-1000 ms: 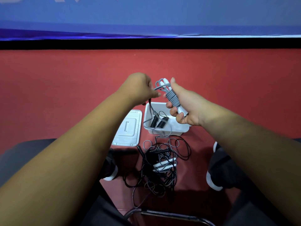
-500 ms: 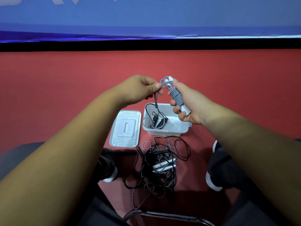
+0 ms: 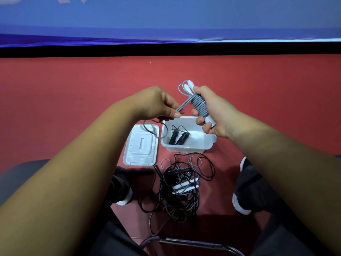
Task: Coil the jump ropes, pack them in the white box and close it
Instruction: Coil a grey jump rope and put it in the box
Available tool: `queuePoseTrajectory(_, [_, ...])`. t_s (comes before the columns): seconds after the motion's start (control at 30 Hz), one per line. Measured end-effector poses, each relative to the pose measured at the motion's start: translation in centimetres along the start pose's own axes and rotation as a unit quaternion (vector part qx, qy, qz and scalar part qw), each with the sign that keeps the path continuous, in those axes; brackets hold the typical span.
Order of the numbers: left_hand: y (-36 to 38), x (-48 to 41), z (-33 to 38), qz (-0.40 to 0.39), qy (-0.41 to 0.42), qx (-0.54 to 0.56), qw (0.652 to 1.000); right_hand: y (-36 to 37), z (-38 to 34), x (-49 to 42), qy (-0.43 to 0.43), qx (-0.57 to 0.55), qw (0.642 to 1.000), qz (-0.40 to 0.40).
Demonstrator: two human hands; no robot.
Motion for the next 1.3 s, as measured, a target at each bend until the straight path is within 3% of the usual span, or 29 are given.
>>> queuePoseTrajectory(0.2, [-1.1,0.2,-2.2,0.013,-0.065,-0.095,0.993,1.2,0.0,0.1,-0.002,0.009,0.999,-0.037])
queuePoseTrajectory(0.5, [-1.3,0.0,-2.5,0.03,-0.072,-0.079,0.994,3.4,0.4,0.9,0.041,-0.003,0.988,-0.149])
queuePoseTrajectory(0.8, [-1.3,0.0,-0.3,0.061,-0.001,-0.068,0.996,6.2,2.2,4.0,0.119,0.02,0.925,-0.361])
queuePoseTrajectory(0.9, [-0.9,0.4,0.7,0.035,0.034,-0.036,0.998,7.0,3.5,4.7,0.154,0.046,0.896,-0.415])
queuePoseTrajectory(1.17, [-0.9,0.3,1.5,0.024,0.058,0.061,0.996,6.9,5.7,4.3,0.17,0.15,0.875,-0.428])
queuePoseTrajectory(1.3, [-1.6,0.4,2.8,0.046,0.08,0.023,0.996,6.8,5.5,3.8,0.153,0.171,0.887,-0.402])
Point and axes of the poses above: each hand's wrist, its own x-axis away from the middle knuckle, its own y-axis out of the palm, z = x × y, the point moved 9 cm from there along -x, towards the middle knuckle, and after that the axes turned 9 degrees about y, right-handed, at the moved point
